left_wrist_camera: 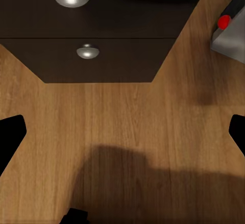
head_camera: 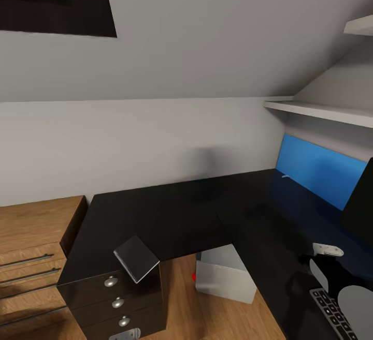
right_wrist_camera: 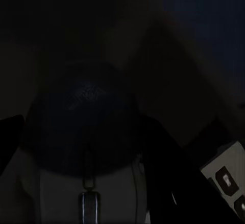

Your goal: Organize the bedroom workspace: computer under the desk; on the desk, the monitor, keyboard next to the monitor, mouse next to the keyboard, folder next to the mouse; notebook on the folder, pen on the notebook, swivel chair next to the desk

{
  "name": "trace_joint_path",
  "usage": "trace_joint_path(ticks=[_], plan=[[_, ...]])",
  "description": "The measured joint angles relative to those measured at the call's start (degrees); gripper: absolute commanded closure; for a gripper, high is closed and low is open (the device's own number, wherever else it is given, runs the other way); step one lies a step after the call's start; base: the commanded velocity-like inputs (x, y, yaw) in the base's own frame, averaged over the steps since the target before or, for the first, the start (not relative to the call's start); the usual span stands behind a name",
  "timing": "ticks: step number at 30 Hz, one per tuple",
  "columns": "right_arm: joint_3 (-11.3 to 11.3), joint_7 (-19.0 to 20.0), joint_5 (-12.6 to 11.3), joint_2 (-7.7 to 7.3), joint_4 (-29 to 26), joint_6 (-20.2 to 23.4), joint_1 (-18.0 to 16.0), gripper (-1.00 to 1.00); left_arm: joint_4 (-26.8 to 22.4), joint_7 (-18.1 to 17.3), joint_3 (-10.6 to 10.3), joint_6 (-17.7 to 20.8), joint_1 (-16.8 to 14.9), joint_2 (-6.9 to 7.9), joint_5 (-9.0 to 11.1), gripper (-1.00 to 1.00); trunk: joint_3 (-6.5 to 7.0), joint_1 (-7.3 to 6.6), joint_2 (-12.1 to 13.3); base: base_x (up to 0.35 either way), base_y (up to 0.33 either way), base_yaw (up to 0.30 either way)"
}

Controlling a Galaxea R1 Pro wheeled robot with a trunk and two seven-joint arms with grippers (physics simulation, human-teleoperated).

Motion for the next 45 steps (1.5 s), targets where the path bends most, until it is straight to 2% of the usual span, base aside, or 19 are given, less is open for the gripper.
trace_joint_path(ticks=[7, 8, 33, 45], plan=[[0.00, 0.00, 0.00, 0.01, 0.00, 0.08, 0.00, 1.00, -0.01, 0.05, 0.00, 0.00, 0.00, 0.04, 0.01, -1.00, 0.00, 0.00, 0.00, 0.000, 0.000, 0.000], [0.00, 0.00, 0.00, 0.01, 0.00, 0.08, 0.00, -1.00, 0.01, 0.07, 0.00, 0.00, 0.00, 0.06, 0.01, -1.00, 0.00, 0.00, 0.00, 0.000, 0.000, 0.000], [-0.08, 0.15, -0.24, 0.01, -0.47, -0.08, 0.00, -1.00, -0.01, -0.07, -0.08, 0.00, 0.00, 0.00, -0.02, -1.00, 0.00, 0.00, 0.00, 0.000, 0.000, 0.000], [-0.26, 0.40, -0.74, 0.39, -10.66, 0.42, 0.71, -1.00, 0.00, -0.08, -0.09, 0.00, 0.00, 0.00, -0.02, -1.00, 0.00, 0.00, 0.00, 0.000, 0.000, 0.000]])
